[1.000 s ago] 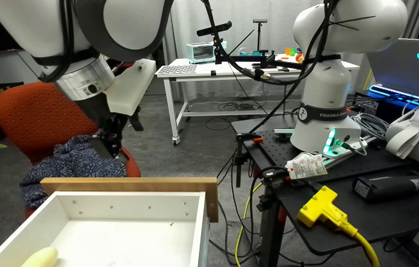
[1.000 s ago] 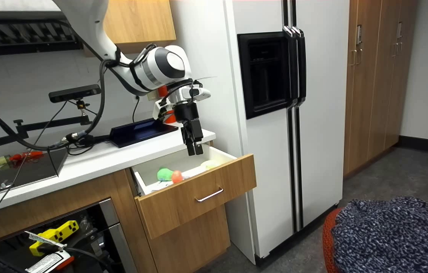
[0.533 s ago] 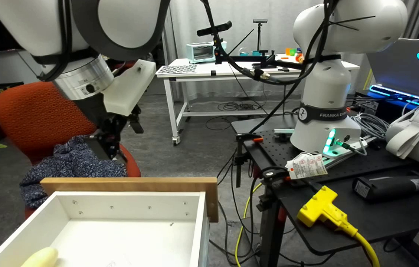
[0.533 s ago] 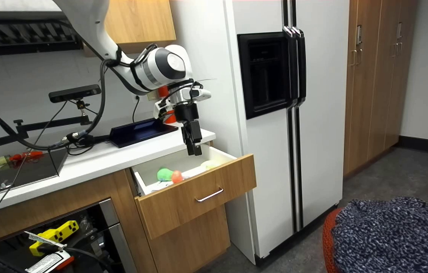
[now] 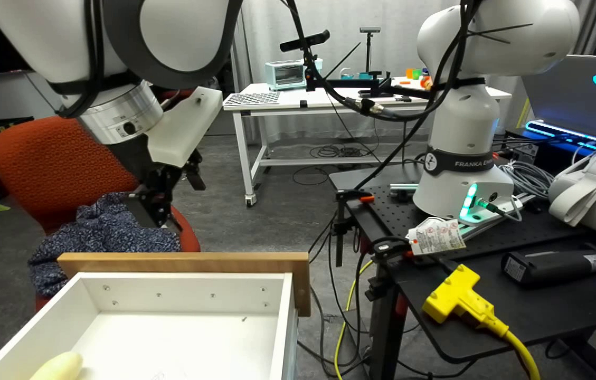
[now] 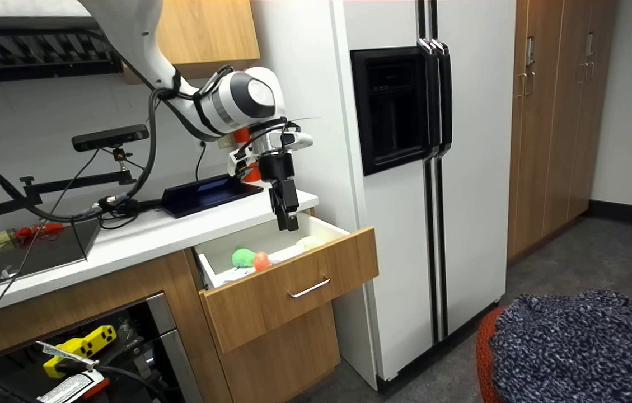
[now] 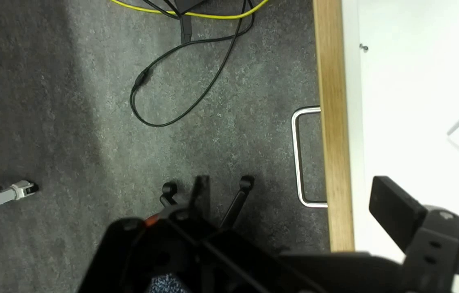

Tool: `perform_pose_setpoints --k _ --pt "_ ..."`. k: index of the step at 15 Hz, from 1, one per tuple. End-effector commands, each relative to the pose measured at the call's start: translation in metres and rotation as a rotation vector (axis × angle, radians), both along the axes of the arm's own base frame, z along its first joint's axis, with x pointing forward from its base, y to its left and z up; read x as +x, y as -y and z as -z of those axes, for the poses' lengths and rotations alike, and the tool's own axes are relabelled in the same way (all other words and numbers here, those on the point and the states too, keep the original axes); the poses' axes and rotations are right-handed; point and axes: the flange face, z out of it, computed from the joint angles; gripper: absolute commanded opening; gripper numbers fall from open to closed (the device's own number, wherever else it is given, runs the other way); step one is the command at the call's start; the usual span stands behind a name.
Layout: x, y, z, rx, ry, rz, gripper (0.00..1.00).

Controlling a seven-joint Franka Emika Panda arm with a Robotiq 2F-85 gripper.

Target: Open the drawer on the right side of the counter, take the watermelon out of the drawer and place it on the countertop, close the drawer

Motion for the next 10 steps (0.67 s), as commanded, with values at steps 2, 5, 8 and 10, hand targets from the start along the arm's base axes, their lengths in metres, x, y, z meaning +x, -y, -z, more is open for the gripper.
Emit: perform_pose_setpoints --k 2,5,8,10 --pt "-0.0013 0.0024 -0.0005 -0.034 -0.005 0.062 1.00" --pt "-0.0029 0.0046 -0.0001 -0.067 -0.006 0.104 1.00" --pt "-0.0048 0.0058 0.0005 -0.086 -0.014 0.139 1.00" --pt "-0.0057 0.0061 0.0008 -0.093 -0.018 0.158 1.00"
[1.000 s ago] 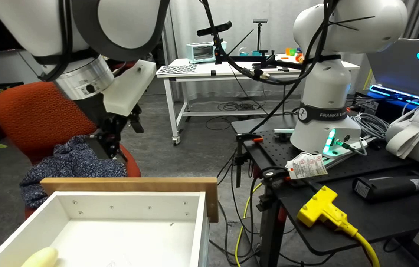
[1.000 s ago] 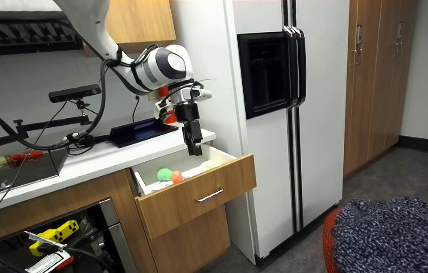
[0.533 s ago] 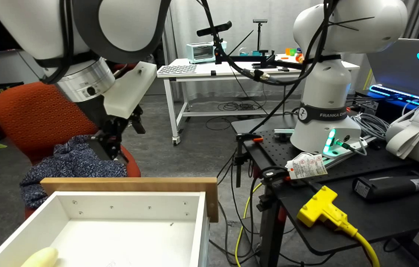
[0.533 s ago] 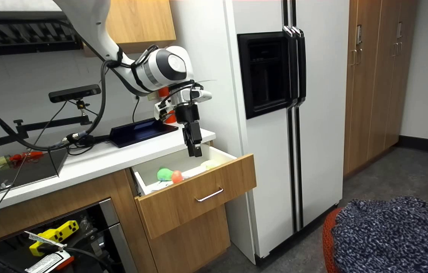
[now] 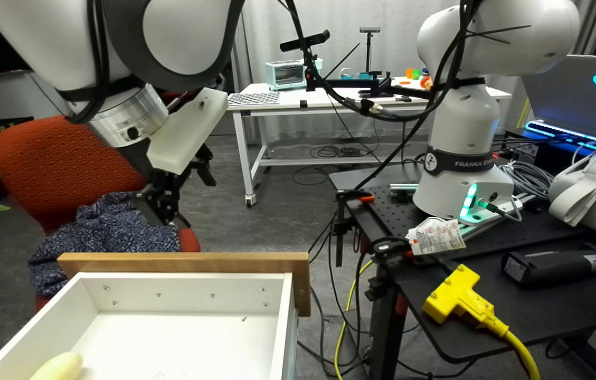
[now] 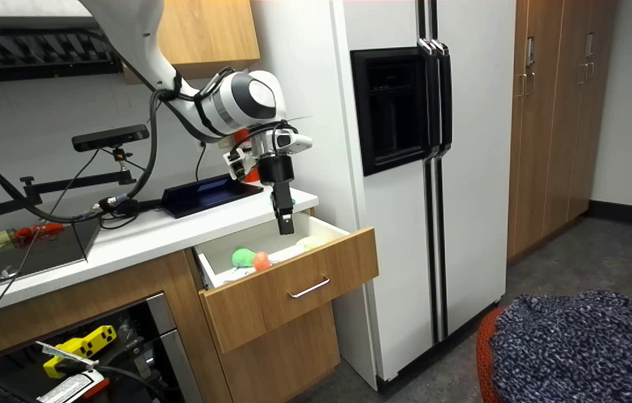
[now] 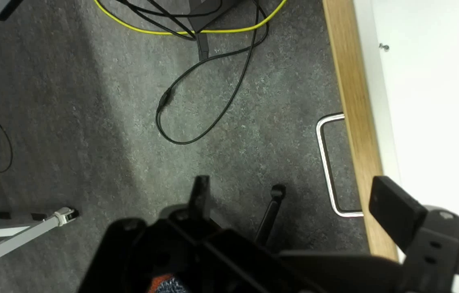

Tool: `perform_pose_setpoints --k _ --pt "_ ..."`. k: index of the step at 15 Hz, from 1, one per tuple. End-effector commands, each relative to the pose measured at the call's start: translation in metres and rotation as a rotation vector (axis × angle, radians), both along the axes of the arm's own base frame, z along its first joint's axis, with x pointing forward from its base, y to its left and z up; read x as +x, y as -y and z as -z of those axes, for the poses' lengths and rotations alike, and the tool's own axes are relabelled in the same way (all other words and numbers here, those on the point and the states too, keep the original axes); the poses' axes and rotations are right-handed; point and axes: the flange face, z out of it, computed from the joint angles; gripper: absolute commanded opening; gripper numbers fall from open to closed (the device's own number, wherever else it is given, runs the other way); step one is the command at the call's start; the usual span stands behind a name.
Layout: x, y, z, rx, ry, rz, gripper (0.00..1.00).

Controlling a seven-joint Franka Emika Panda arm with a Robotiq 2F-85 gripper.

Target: Open the drawer on the right side of the counter, take the watermelon out of the drawer and place it on the countertop, close the drawer

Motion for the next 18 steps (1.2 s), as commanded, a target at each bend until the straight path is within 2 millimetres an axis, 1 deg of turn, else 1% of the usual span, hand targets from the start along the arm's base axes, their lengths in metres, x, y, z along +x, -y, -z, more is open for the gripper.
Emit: perform_pose_setpoints --k 1,4,5,6,14,15,16,18 --pt "0.0004 0.0003 -0.0034 -0.032 0.001 0.033 1.00" --pt "-0.0003 0.0001 -0.0031 -0.030 -0.005 0.044 1.00" --pt "-0.0004 -0.0001 -0.0030 -0.028 -0.005 0.047 0.84" --pt "-0.0003 -0.0002 -0.0030 -0.028 -0.003 0.050 0.72" --pt "-0.0004 -0.0017 -0.0027 -0.024 0.009 0.097 0.11" --pt "-0.0006 -0.0024 -0.0026 -0.018 0.008 0.103 0.04" --pt "-0.0003 -0.0027 -0.0026 -0.016 0.013 0.112 0.00" --pt "-0.0008 -0.0023 -0.0027 -0.027 0.012 0.118 0.00"
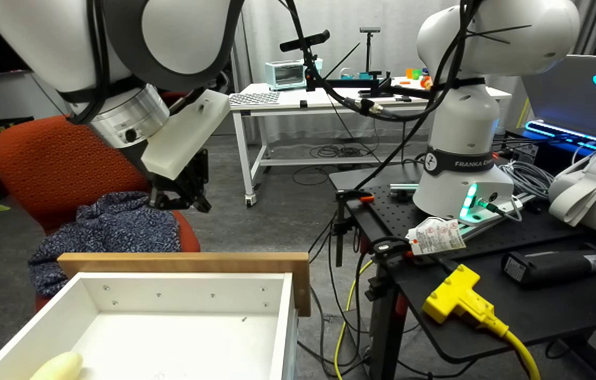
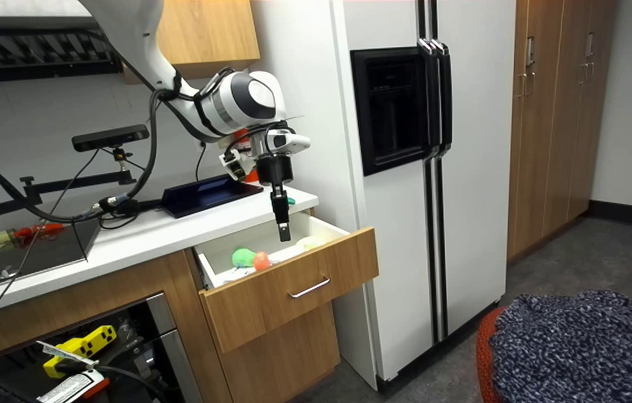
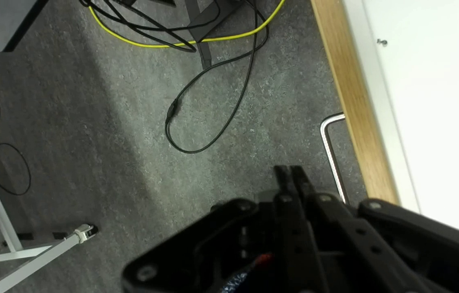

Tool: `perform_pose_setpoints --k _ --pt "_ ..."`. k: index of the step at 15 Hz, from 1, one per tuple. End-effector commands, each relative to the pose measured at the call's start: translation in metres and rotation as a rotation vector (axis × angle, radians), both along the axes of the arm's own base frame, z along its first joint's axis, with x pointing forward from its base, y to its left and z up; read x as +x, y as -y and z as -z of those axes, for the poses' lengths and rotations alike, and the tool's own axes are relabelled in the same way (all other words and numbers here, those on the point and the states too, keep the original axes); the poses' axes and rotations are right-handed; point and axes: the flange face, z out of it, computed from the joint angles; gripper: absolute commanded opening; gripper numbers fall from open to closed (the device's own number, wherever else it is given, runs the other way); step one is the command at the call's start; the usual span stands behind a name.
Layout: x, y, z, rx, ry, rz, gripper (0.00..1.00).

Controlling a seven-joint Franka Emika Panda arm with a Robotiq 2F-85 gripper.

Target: Open the drawer on the right side of the counter, take the watermelon out of the drawer and place it on the countertop, close the drawer

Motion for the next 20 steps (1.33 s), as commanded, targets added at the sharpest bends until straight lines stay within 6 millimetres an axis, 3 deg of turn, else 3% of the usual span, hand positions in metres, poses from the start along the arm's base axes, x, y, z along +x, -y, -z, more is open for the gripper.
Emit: perform_pose_setpoints --k 1,5,6,7,10,17,18,20 --pt "0.0013 -0.0019 -0.0033 0.000 0.001 0.028 0.00" --pt "0.0010 -0.0036 -0.0030 0.020 -0.004 0.023 0.00" --pt "0.0008 -0.0050 -0.0029 0.035 -0.007 0.026 0.26" --pt "-0.0002 -0.0023 -0.0001 0.007 0.000 0.013 0.02" --pt "-0.0006 -0.0044 0.0000 0.012 0.000 0.014 0.24" --pt "-0.0006 -0.0045 0.0000 0.012 0.000 0.013 0.26" --pt "-0.0006 -0.0045 0.0000 0.012 0.000 0.013 0.51" --pt "0.0093 -0.0077 -0.0023 -0.043 0.047 0.002 0.59"
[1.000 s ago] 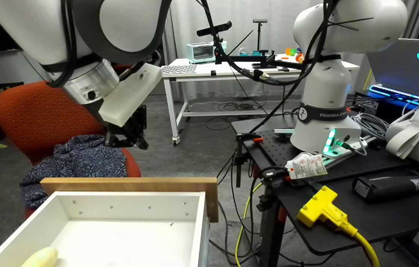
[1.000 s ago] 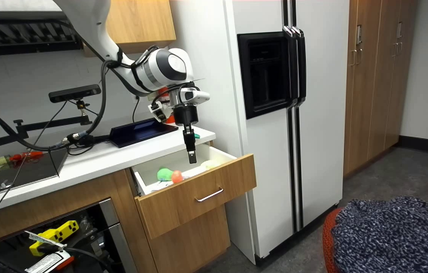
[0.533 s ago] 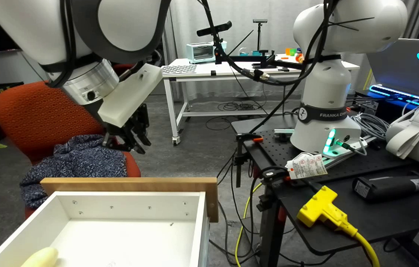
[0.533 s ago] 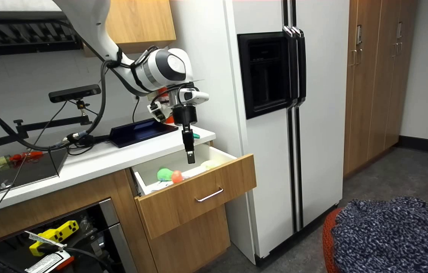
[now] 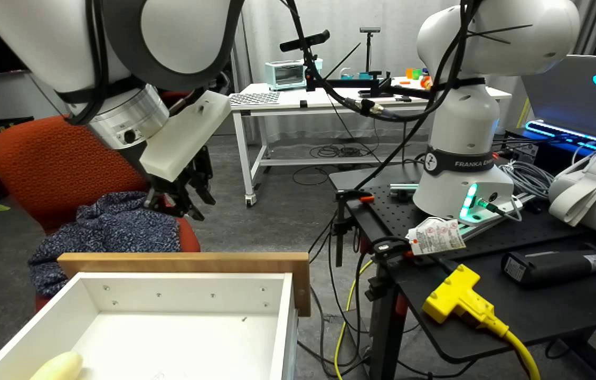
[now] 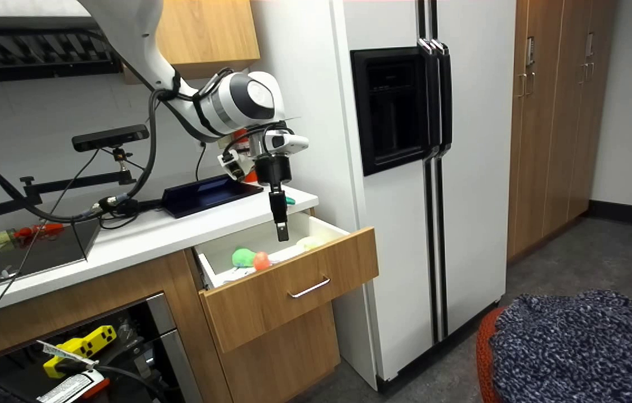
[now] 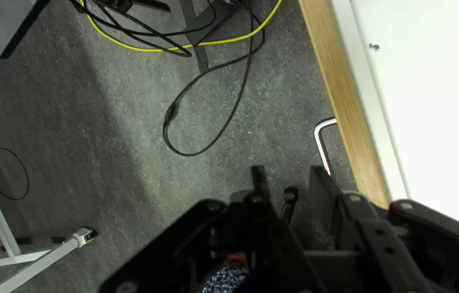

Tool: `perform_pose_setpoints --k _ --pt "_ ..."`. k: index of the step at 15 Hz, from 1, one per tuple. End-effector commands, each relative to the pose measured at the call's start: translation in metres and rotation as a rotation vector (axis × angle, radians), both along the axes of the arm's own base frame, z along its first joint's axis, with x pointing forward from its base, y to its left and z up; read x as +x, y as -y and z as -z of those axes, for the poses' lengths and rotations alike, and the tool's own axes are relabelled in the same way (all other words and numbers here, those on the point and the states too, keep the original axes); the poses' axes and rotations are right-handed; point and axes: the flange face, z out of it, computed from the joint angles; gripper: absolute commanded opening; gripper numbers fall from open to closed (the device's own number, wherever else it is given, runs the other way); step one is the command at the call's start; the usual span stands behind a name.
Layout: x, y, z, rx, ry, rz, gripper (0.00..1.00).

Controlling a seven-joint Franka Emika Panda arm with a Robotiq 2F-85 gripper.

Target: Open the drawer on the right side of the counter, take the watermelon out of the drawer and place it on the countertop, close the drawer

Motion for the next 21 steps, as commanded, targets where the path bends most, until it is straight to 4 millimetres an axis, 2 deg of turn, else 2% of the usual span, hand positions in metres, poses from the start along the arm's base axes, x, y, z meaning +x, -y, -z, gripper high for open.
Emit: perform_pose_setpoints --k 1,4,6,7,8,9,13,17,18,21 --pt "0.017 0.001 0.002 -0.079 0.066 0.001 0.66" --pt "0.036 0.021 0.019 -0.185 0.141 0.031 0.90" --pt "0.044 0.033 0.033 -0.243 0.164 0.068 1.00" --pt "0.048 0.041 0.044 -0.262 0.169 0.086 0.62" --pt "0.050 0.048 0.054 -0.276 0.171 0.105 0.67" --pt "0.053 0.053 0.062 -0.276 0.172 0.126 0.65" --pt "0.064 0.062 0.090 -0.228 0.197 0.164 0.35" --pt "0.074 0.058 0.097 -0.145 0.245 0.177 0.05" --pt "0.076 0.054 0.098 -0.109 0.258 0.187 0.00" --pt "0.081 0.042 0.100 0.005 0.300 0.228 0.00"
